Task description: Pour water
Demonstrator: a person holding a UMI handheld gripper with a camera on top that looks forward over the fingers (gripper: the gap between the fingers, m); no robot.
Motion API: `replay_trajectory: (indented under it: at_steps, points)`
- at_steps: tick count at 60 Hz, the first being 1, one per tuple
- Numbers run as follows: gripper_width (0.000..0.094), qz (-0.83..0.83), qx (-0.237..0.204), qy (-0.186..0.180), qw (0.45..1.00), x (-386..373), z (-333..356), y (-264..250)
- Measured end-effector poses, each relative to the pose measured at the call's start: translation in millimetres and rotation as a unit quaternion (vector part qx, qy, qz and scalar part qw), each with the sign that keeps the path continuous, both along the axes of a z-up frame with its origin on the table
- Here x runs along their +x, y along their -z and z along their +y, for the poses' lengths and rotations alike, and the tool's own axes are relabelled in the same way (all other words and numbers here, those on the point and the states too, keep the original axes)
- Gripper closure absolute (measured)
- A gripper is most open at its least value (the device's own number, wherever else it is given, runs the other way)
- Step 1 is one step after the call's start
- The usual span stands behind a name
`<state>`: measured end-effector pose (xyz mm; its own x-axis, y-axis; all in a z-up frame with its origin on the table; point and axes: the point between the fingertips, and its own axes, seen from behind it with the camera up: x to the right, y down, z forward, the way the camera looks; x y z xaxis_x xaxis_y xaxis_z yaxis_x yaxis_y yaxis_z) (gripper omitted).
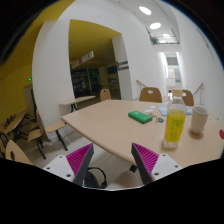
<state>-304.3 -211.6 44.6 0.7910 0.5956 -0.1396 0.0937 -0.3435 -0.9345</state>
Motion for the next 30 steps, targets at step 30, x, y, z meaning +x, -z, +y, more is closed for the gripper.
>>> replay_trajectory:
  at_steps: [30]
  points:
    - [0.0104, -0.066, 0.066, 0.149, 0.984, 104.5, 62.7, -16.7]
